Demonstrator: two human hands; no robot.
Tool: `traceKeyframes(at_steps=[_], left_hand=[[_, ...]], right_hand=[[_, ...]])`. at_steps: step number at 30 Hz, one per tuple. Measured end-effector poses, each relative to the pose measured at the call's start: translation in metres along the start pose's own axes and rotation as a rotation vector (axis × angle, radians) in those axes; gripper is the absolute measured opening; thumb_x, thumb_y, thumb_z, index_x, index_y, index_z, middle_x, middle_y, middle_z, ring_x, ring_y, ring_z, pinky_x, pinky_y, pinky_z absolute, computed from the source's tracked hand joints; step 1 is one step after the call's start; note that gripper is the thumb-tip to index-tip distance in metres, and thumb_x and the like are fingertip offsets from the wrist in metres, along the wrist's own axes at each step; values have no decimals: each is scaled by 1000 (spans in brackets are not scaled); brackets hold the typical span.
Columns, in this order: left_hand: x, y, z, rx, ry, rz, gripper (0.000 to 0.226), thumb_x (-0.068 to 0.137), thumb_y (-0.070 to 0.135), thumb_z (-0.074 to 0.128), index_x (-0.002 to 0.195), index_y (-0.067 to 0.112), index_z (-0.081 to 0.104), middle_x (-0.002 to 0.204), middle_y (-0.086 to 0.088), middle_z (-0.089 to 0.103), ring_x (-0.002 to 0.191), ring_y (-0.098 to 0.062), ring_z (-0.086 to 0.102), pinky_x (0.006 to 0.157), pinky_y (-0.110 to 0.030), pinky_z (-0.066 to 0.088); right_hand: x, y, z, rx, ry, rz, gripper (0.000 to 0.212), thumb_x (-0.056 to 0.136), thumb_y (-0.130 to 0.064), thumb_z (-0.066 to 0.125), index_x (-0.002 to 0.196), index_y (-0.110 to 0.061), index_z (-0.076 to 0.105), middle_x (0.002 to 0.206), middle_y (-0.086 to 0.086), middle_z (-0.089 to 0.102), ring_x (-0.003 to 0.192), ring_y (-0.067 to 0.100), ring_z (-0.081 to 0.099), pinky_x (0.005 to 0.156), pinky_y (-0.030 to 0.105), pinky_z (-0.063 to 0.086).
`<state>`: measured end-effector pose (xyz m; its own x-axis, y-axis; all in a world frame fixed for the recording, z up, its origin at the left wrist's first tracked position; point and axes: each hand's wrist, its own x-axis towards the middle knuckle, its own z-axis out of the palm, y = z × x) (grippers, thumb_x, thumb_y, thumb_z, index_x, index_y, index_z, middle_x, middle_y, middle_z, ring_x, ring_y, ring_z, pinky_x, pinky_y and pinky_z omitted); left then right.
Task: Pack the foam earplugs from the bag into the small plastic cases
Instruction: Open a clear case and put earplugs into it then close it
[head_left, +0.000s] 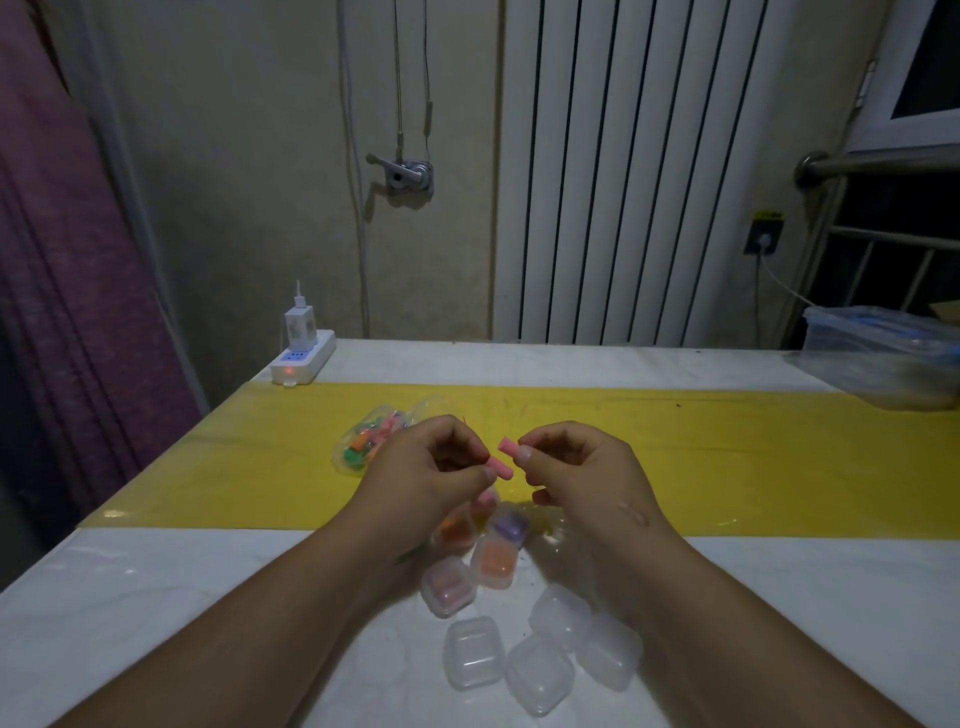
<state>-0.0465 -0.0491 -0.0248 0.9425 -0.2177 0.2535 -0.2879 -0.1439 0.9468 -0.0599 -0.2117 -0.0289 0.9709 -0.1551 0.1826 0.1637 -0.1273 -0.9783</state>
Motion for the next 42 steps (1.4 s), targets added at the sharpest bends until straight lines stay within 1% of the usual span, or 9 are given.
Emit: traceKeyframes(at_steps=[5,16,21,25,29,32,36,39,42], left_hand=[[-1,0,3,-32,27,-11,8,82,1,72,79,5,66,79,-8,74,76,-18,71,63,-20,54],[4,-3,-7,263,3,58,11,79,15,78,83,19,69,77,4,70,72,-9,66,67,-30,58],[-1,12,-19,569,-380,144,7,76,30,80,78,33,73,78,13,65,72,-2,57,68,-24,50],[-5,24,-24,791,-757,134,28,74,29,82,100,39,74,87,19,52,91,-4,52,83,-23,46],[-8,29,-21,986,-912,118,50,67,48,83,114,45,67,95,20,46,99,-4,46,89,-27,46],[-7,24,-18,989,-914,132,46,64,49,84,107,43,70,94,19,49,96,-4,50,86,-34,49],[-7,19,-21,796,-717,95,36,65,26,87,81,37,57,92,14,59,80,0,51,67,-15,45],[-6,13,-20,606,-480,121,33,68,9,78,80,29,55,88,9,64,74,-8,56,68,-33,52],[-6,9,-16,465,-359,106,33,69,4,79,85,29,64,88,16,66,72,-3,60,69,-31,56]], right_hand=[[-2,0,1,11,-40,-3,12,81,-22,78,84,-12,73,72,-3,70,64,3,59,59,20,51],[-4,-3,4,179,-26,63,15,79,-11,79,87,-4,68,83,17,73,68,18,64,60,28,55],[0,0,-1,206,16,31,15,83,-6,76,93,2,68,81,10,76,70,18,68,65,27,59],[1,2,-3,195,26,8,13,84,-5,74,92,2,67,83,10,76,70,17,68,66,29,59],[1,3,-4,155,19,6,10,84,-6,74,91,-2,68,84,8,77,72,16,70,67,29,58],[0,2,-3,152,25,7,10,84,-7,75,89,-2,68,83,10,77,72,17,69,68,30,59],[1,0,-3,89,58,-18,12,83,-12,76,88,-4,68,82,8,76,73,15,67,68,31,56],[1,-3,-6,54,62,-15,13,85,-15,74,91,-7,66,81,5,77,69,10,67,64,27,54],[0,-5,-7,69,30,21,9,88,-14,71,94,-10,65,82,7,76,64,12,66,59,26,56]])
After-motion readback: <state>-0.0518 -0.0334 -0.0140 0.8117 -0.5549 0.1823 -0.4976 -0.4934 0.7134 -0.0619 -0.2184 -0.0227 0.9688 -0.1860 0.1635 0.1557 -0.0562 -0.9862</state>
